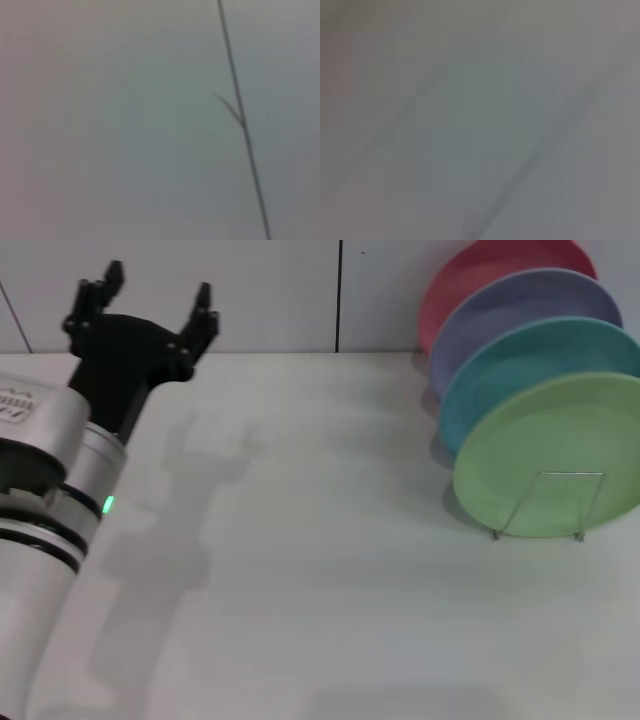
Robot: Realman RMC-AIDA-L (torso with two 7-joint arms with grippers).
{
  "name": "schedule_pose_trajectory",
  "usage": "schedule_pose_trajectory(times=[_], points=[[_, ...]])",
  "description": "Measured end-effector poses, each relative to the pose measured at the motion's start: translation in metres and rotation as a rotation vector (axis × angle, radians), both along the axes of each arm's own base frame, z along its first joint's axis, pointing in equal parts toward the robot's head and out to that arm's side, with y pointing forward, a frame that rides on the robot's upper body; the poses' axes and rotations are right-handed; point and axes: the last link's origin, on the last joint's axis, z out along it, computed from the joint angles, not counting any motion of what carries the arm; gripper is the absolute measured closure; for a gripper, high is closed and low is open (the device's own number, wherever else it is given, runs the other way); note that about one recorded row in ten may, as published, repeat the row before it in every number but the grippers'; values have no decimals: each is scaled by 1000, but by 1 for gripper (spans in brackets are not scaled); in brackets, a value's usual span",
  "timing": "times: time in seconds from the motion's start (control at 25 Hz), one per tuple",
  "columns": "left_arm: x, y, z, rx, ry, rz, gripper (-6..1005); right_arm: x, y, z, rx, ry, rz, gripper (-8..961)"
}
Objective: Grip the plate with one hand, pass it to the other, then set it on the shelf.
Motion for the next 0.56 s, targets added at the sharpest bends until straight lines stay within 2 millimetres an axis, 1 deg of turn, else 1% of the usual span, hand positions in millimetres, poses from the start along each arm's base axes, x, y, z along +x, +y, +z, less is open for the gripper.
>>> schedule_pose_trajectory(times=[0.04, 0.08, 0.16, 0.2, 0.24, 0.28, 0.36, 0.4, 0.44, 0.48, 0.56], points=[[0, 0, 0, 0, 0, 0, 140, 0, 0, 0, 0, 0, 0, 259], [-7, -1, 5, 31, -1, 13, 140, 19, -6, 6, 32, 114, -12, 258], [-13, -2, 8, 59, 0, 22, 140, 68, -22, 12, 136, 372, -27, 258], [-18, -3, 10, 83, 1, 27, 140, 91, -30, 10, 193, 474, -44, 258], [-18, -3, 10, 83, 1, 27, 140, 110, -38, 7, 256, 549, -58, 258], [-31, -7, 14, 144, 12, 37, 140, 135, -49, -2, 334, 645, -95, 258], [-40, -10, 15, 174, 17, 45, 140, 166, -68, -18, 449, 749, -162, 258], [-52, -12, 16, 197, -7, 57, 140, 189, -86, -30, 545, 852, -222, 258], [-52, -12, 16, 197, -7, 57, 140, 189, -86, -30, 545, 852, -222, 258], [-60, -12, 16, 201, -24, 66, 140, 199, -95, -36, 594, 913, -252, 258], [-78, -13, 20, 217, -68, 83, 140, 213, -109, -47, 659, 991, -300, 258]])
